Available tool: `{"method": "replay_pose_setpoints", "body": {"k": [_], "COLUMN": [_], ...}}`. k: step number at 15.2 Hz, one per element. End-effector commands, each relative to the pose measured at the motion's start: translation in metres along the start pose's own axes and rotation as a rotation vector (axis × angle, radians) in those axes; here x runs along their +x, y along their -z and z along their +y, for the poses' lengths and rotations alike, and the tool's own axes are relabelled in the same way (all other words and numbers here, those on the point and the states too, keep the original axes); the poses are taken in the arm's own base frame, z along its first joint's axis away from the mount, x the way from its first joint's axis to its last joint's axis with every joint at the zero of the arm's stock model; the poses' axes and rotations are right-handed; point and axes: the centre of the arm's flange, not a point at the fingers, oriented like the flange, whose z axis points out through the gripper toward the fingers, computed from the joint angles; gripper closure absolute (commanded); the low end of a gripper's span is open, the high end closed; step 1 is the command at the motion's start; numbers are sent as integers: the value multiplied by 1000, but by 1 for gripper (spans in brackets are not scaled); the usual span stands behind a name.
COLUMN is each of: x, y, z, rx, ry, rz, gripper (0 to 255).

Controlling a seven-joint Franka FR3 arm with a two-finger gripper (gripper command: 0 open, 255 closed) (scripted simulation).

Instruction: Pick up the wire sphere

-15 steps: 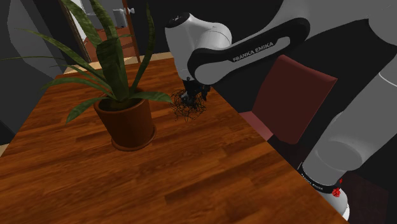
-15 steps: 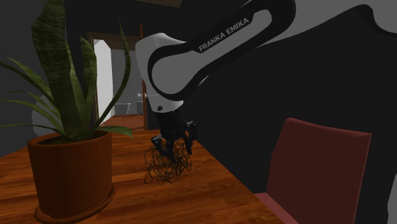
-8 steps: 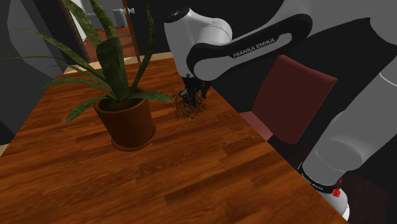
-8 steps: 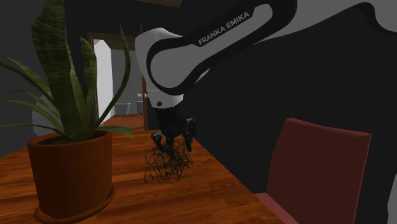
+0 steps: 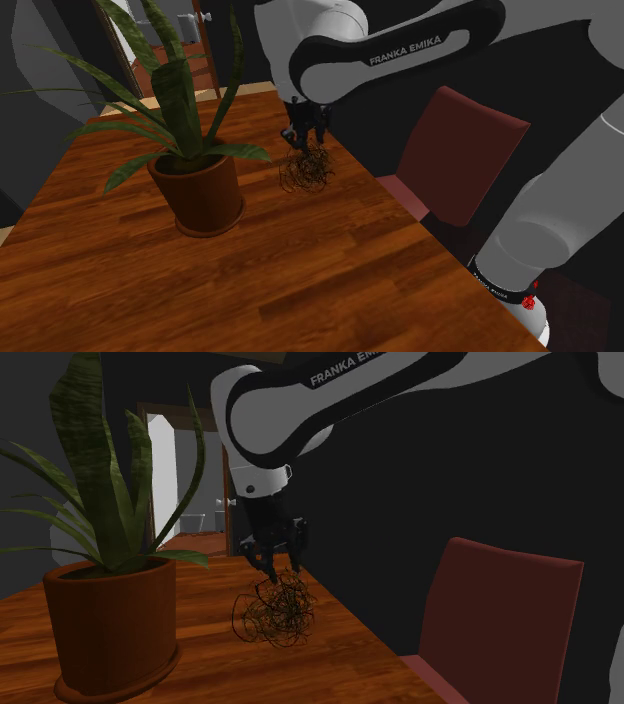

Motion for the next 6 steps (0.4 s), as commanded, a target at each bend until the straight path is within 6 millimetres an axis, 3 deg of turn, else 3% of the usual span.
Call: {"method": "replay_pose_setpoints", "body": {"k": [1,6], "x": [2,4], "y": [10,26], "z": [4,9], "rx": [0,0], "ry": [0,0], "rz": [1,1], "gripper": [255,255]}}
